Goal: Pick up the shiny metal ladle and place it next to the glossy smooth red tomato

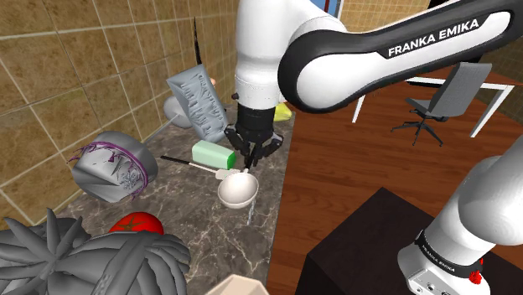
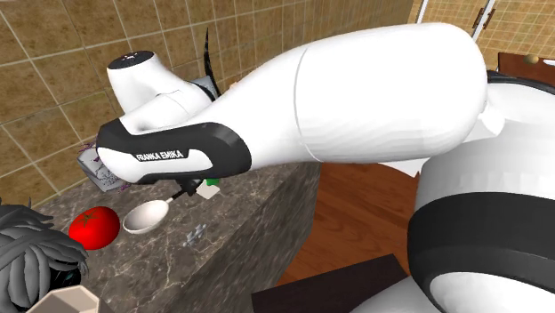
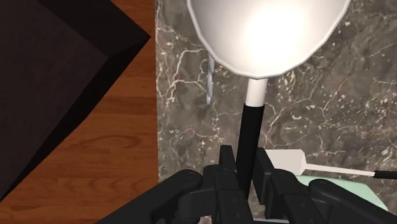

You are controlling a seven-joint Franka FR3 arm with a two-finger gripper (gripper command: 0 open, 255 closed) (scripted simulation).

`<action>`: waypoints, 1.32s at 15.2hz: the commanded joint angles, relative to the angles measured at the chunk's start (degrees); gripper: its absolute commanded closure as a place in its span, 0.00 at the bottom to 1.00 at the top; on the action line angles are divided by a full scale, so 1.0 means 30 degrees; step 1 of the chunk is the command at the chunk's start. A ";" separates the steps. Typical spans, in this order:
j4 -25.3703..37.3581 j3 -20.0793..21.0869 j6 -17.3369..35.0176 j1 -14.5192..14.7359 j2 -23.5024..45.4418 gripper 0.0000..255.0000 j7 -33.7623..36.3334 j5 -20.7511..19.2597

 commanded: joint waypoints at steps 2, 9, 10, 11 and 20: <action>0.0314 0.0920 -0.0191 0.0515 0.0285 1.00 0.1567 -0.0219; 0.0876 0.2367 -0.0144 0.1230 0.1371 1.00 0.4121 -0.1094; 0.0684 0.2391 0.0102 0.1231 0.1454 1.00 0.4199 -0.1170; 0.0496 0.2417 0.0346 0.1232 0.1542 1.00 0.4281 -0.1252; -0.1003 0.2628 0.2502 0.1245 0.2603 1.00 0.5232 -0.2299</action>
